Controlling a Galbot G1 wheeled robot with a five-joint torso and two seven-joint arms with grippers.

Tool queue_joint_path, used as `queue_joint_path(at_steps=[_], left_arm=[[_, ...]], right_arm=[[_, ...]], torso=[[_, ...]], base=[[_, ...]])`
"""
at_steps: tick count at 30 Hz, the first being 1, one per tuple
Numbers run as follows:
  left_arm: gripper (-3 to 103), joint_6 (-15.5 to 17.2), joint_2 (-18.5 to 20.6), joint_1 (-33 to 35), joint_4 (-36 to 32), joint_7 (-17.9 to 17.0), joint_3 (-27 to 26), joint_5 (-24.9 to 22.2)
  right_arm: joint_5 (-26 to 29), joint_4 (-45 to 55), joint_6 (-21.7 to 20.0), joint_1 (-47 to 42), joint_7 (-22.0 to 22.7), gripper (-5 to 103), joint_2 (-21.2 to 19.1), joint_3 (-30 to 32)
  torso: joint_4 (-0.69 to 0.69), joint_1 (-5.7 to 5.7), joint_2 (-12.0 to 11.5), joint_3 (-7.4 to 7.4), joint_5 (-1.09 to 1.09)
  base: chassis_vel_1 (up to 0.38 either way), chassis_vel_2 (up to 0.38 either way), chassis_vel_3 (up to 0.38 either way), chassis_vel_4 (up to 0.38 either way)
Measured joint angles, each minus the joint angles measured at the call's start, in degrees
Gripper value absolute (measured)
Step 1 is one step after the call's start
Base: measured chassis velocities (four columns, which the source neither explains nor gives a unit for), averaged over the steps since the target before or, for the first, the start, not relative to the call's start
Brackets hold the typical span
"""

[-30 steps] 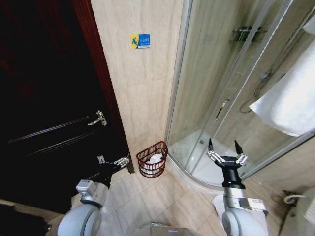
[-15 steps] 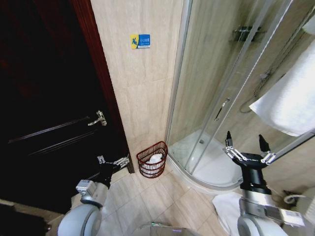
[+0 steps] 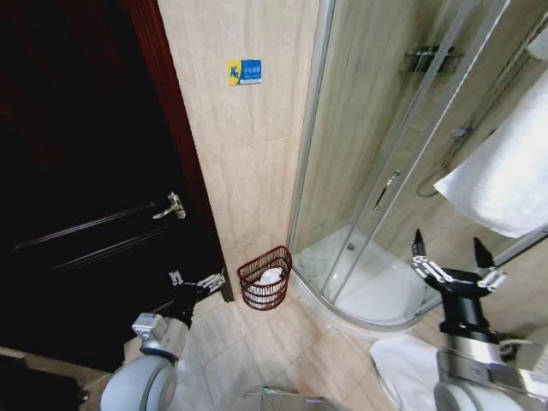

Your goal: Discard the used towel into the hamper.

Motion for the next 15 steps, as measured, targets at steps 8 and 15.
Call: queue_joint_path(at_steps=[8,15], left_arm=[[100,0.0,0.0,0.0,0.0,0.0,0.0,0.0],[100,0.0,0.0,0.0,0.0,0.0,0.0,0.0]], right_arm=[[1.1,-0.1,-0.1,0.0,-0.2,100,-0.5,0.3],[-0.2,-0.1,-0.5,1.1,-0.1,100,-0.7,-1.6]], torso=[[-0.01,0.0,0.0,0.0,0.0],[0.0,0.0,0.0,0.0,0.01]], base=[[-0.138,-0.143,0.136,0.132],[-0.228,-0.231,0.228,0.22]])
